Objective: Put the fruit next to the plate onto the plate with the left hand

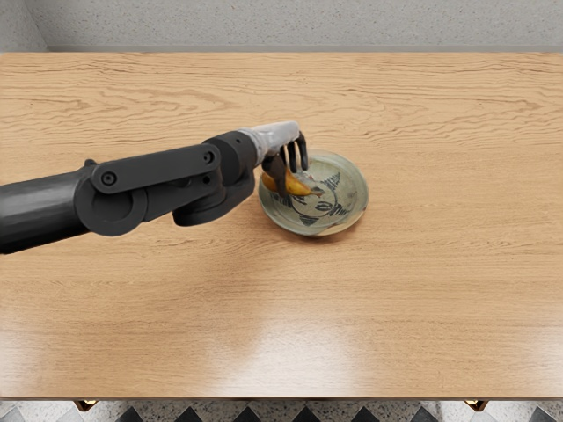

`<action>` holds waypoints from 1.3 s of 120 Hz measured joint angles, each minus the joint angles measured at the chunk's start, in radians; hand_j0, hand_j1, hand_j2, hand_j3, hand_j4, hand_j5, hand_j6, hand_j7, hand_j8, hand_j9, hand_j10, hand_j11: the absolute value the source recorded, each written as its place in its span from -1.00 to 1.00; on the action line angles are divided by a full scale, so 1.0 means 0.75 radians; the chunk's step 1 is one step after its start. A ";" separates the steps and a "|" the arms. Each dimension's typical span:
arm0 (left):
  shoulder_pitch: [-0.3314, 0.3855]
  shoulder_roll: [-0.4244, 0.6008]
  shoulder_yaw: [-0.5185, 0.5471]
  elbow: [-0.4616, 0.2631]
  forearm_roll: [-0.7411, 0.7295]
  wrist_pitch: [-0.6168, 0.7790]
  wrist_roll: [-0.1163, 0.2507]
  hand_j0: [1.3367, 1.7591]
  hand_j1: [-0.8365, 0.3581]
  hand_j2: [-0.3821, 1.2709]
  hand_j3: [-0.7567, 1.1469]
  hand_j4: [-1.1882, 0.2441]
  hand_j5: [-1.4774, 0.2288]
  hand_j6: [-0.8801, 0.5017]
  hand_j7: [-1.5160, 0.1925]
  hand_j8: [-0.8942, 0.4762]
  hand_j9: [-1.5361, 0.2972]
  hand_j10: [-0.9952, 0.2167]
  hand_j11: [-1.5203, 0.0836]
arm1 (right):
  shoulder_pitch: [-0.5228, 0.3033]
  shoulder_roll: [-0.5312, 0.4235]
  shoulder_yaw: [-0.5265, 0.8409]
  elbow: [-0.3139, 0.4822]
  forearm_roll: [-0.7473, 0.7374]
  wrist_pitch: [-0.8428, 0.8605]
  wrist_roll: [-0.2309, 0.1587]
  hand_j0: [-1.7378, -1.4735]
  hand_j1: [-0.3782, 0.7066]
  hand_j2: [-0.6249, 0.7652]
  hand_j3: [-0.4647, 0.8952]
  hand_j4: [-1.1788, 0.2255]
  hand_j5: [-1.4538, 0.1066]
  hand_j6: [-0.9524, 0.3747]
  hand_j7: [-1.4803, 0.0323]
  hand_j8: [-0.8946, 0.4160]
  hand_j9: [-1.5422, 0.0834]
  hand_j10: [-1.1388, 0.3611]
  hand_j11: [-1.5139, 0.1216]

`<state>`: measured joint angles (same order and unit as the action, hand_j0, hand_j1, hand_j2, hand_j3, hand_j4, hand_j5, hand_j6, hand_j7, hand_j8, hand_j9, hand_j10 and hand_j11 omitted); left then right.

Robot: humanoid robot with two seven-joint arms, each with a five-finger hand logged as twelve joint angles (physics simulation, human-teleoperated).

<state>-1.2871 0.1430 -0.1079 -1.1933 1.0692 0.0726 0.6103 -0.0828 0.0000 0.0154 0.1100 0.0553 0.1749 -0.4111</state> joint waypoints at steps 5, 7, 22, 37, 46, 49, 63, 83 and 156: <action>0.000 0.000 0.003 0.018 0.001 -0.001 0.000 0.52 -0.37 0.32 -0.21 -0.32 -0.37 -0.72 -0.33 -0.47 -0.34 -0.35 -0.26 | 0.000 0.000 0.000 0.000 0.000 0.000 0.000 -0.40 -0.95 -0.10 -0.32 0.68 0.86 0.43 0.96 0.36 0.90 0.52 0.85; 0.000 0.000 0.004 0.023 0.002 0.000 0.000 0.52 -0.36 0.33 -0.21 -0.32 -0.36 -0.73 -0.32 -0.50 -0.33 -0.36 -0.26 | 0.000 0.000 0.000 0.000 0.000 0.000 0.000 -0.40 -0.95 -0.10 -0.32 0.68 0.86 0.43 0.96 0.36 0.90 0.52 0.85; 0.000 -0.020 0.008 0.044 0.003 -0.001 0.000 0.52 -0.34 0.28 -0.21 -0.32 -0.36 -0.74 -0.31 -0.52 -0.33 -0.39 -0.26 | 0.000 0.000 0.000 0.000 0.000 0.000 0.000 -0.40 -0.95 -0.10 -0.32 0.68 0.86 0.43 0.96 0.36 0.90 0.52 0.85; -0.001 -0.017 0.006 0.051 0.005 -0.004 0.001 0.52 0.16 -0.07 -0.21 0.05 0.06 -0.35 0.10 -0.22 0.06 0.00 0.19 | 0.000 0.000 0.000 0.000 0.000 0.000 0.000 -0.40 -0.95 -0.10 -0.32 0.68 0.86 0.43 0.96 0.36 0.90 0.52 0.85; -0.002 -0.014 0.001 0.053 0.006 -0.004 0.001 0.52 0.40 -0.21 -0.20 0.23 0.25 -0.17 0.30 -0.07 0.24 0.18 0.39 | 0.000 0.000 0.000 0.001 0.000 0.000 0.000 -0.40 -0.95 -0.10 -0.32 0.68 0.86 0.43 0.96 0.36 0.90 0.52 0.85; -0.002 -0.013 -0.001 0.053 0.006 -0.004 0.001 0.52 0.46 -0.24 -0.20 0.27 0.31 -0.12 0.35 -0.03 0.28 0.23 0.44 | 0.000 0.000 0.000 0.001 0.000 0.000 0.000 -0.40 -0.95 -0.10 -0.32 0.68 0.86 0.43 0.96 0.36 0.90 0.52 0.85; 0.000 -0.015 -0.005 0.054 0.005 -0.004 0.001 0.52 0.67 -0.37 -0.20 0.42 0.47 0.03 0.52 0.10 0.44 0.39 0.62 | 0.000 0.000 0.000 0.001 0.000 0.000 0.000 -0.40 -0.95 -0.10 -0.32 0.68 0.86 0.43 0.96 0.36 0.90 0.52 0.85; 0.005 0.007 -0.031 0.052 -0.003 -0.003 0.001 0.52 0.82 -0.46 -0.20 0.54 0.60 0.15 0.64 0.19 0.55 0.51 0.75 | 0.000 0.000 0.000 0.001 0.000 0.000 0.000 -0.40 -0.95 -0.10 -0.32 0.68 0.86 0.43 0.96 0.36 0.90 0.52 0.85; 0.262 0.808 -0.606 -0.214 -0.808 -0.855 0.001 0.52 0.94 -0.53 -0.20 0.62 0.69 0.23 0.74 0.27 0.64 0.60 0.85 | 0.001 0.000 0.000 0.002 0.001 0.000 0.000 -0.40 -0.95 -0.10 -0.32 0.68 0.86 0.43 0.96 0.37 0.90 0.52 0.85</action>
<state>-1.0902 0.7492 -0.5624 -1.3538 0.4629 -0.5683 0.6109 -0.0820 0.0000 0.0157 0.1119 0.0562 0.1750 -0.4110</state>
